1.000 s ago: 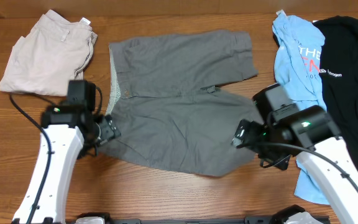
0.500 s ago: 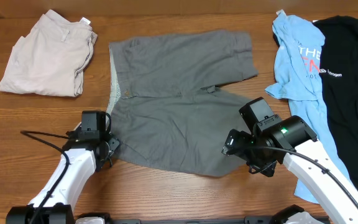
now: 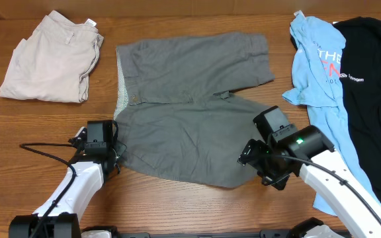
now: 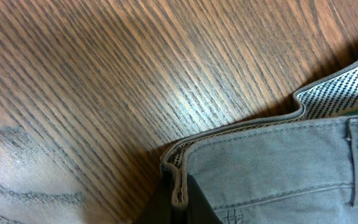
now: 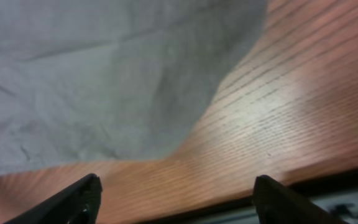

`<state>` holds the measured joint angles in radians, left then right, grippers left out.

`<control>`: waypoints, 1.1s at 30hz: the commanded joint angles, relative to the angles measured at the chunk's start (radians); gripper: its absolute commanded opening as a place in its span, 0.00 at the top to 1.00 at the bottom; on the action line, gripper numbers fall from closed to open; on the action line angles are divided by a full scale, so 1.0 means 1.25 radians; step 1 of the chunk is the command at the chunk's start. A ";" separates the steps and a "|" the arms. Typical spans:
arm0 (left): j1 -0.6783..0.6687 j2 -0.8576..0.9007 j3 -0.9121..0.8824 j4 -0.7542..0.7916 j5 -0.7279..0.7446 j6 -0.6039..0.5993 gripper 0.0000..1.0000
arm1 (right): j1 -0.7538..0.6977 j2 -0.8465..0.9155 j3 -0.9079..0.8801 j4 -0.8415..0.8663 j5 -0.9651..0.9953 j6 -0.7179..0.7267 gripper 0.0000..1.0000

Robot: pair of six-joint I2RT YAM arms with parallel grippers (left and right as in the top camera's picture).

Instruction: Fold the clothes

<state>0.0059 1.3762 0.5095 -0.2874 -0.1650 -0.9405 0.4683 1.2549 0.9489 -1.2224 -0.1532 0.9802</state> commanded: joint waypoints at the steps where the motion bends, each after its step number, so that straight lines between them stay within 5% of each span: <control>1: -0.005 0.008 -0.008 0.004 0.004 0.002 0.96 | 0.016 0.001 -0.074 0.067 -0.002 0.077 0.24; 5: -0.005 0.008 -0.008 0.003 0.005 0.002 0.96 | 0.016 0.016 -0.167 0.191 -0.005 0.124 0.35; 13: -0.005 0.008 -0.008 0.003 0.004 0.017 0.96 | 0.016 0.128 -0.212 0.332 -0.005 0.098 0.42; 15: -0.005 0.008 -0.008 0.003 0.004 0.020 0.95 | 0.015 0.154 -0.212 0.331 -0.004 0.089 0.60; 16: -0.005 0.008 -0.008 0.002 0.004 0.020 0.95 | 0.015 0.161 -0.212 0.327 -0.001 0.090 0.87; 17: -0.005 0.008 -0.008 0.001 0.004 0.020 0.95 | 0.015 0.161 -0.211 0.323 0.002 0.090 0.96; 23: -0.005 0.008 -0.008 -0.028 0.004 0.023 0.96 | 0.015 0.074 -0.169 0.202 0.023 0.082 0.96; 33: -0.005 0.008 -0.008 -0.051 0.003 0.023 0.96 | -0.045 0.105 0.005 0.024 -0.017 -0.181 0.96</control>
<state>0.0059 1.3762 0.5171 -0.3275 -0.1516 -0.9329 0.4358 1.3342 0.9199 -1.1912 -0.1864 0.8665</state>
